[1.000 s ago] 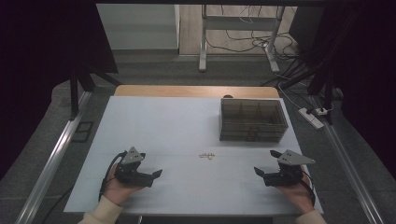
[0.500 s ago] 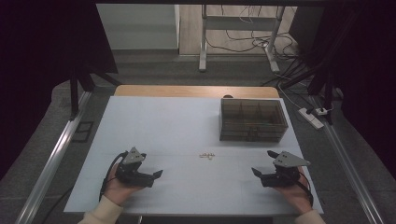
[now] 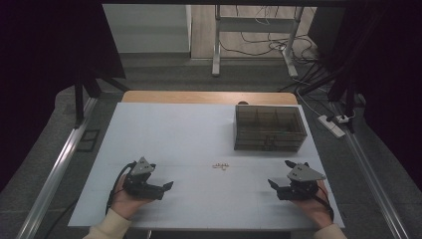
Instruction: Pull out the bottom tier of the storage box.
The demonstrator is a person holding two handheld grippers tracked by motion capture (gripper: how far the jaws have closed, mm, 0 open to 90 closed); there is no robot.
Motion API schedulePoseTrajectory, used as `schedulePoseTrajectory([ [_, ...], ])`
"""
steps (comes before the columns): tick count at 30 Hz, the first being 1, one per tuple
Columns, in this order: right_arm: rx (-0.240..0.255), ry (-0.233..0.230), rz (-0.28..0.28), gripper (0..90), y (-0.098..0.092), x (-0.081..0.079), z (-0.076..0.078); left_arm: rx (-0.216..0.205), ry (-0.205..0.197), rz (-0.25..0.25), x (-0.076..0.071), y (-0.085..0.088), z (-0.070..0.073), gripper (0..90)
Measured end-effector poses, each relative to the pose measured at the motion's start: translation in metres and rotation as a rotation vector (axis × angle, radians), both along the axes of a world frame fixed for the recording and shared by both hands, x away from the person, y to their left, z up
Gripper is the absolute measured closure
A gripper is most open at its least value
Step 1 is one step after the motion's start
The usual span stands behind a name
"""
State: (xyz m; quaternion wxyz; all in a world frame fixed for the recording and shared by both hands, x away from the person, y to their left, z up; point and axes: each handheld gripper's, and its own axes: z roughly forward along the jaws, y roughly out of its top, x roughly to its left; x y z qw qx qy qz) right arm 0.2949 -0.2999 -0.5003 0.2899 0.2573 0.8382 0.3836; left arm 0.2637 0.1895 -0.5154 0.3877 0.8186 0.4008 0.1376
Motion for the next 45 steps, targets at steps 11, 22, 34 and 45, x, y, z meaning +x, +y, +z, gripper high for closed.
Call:
schedulePoseTrajectory([
  [11,-0.046,-0.037,-0.005,12.9,0.0015,-0.0018,-0.0009,0.000,0.002,0.000,0.0004,0.0003,-0.0005,7.1],
  [22,-0.107,-0.085,-0.012,13.2,0.0038,-0.0031,-0.0032,-0.007,0.006,0.005,0.0015,0.0017,-0.0013,7.1],
  [34,-0.158,-0.113,-0.014,13.4,0.0060,-0.0041,-0.0045,-0.008,0.010,0.005,0.0021,0.0016,-0.0021,7.1],
  [45,-0.196,-0.148,-0.021,13.5,0.0079,-0.0044,-0.0061,-0.004,0.012,0.000,0.0025,0.0011,-0.0029,7.1],
])
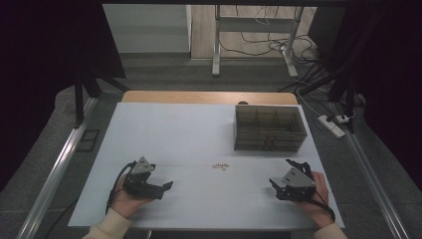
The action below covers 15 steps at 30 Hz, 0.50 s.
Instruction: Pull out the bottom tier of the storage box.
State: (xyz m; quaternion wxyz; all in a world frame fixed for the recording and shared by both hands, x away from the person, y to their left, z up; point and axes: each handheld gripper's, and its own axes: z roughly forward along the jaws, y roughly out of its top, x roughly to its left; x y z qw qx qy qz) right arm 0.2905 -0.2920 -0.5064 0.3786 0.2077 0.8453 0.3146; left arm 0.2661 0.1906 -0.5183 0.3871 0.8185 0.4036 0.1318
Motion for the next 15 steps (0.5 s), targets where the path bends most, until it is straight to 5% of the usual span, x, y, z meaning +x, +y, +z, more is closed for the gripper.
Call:
schedulePoseTrajectory([
  [15,-0.061,-0.046,-0.008,14.0,0.0034,0.0006,-0.0028,0.002,0.003,0.000,0.0006,-0.0007,-0.0005,7.1],
])
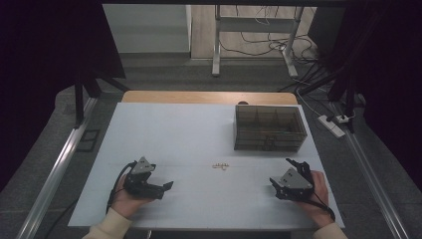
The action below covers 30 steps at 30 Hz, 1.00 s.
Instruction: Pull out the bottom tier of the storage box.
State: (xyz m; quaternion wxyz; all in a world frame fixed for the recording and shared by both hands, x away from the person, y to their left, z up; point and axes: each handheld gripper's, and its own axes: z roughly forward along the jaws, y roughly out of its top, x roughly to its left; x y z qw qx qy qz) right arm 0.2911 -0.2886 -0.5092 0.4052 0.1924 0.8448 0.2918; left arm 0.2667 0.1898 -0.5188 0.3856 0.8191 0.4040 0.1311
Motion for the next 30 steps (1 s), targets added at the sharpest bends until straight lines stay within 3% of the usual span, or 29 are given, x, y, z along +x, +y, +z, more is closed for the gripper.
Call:
schedulePoseTrajectory([
  [30,-0.052,-0.066,-0.016,19.0,0.006,0.011,-0.001,0.004,0.000,0.001,0.000,0.000,0.000,7.1],
])
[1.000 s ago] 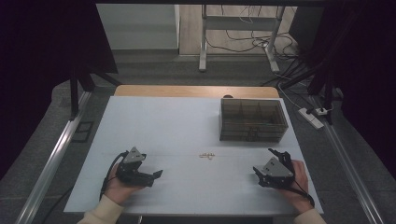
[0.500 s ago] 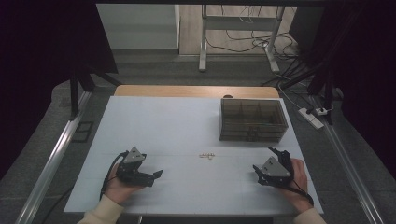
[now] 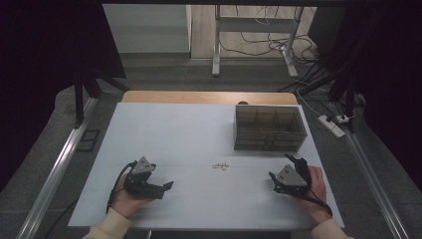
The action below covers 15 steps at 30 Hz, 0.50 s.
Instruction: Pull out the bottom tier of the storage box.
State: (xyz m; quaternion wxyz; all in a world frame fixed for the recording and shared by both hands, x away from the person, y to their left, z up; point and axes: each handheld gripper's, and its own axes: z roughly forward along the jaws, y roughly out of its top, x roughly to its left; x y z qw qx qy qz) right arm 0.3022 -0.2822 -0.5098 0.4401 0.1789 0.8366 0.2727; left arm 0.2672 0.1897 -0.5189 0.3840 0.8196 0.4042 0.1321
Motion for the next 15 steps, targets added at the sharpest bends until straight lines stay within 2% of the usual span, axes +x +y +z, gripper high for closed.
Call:
schedulePoseTrajectory([
  [15,-0.034,-0.008,0.001,23.2,0.0026,0.0057,-0.0025,0.000,0.000,0.000,0.0000,0.0001,-0.0001,7.1],
])
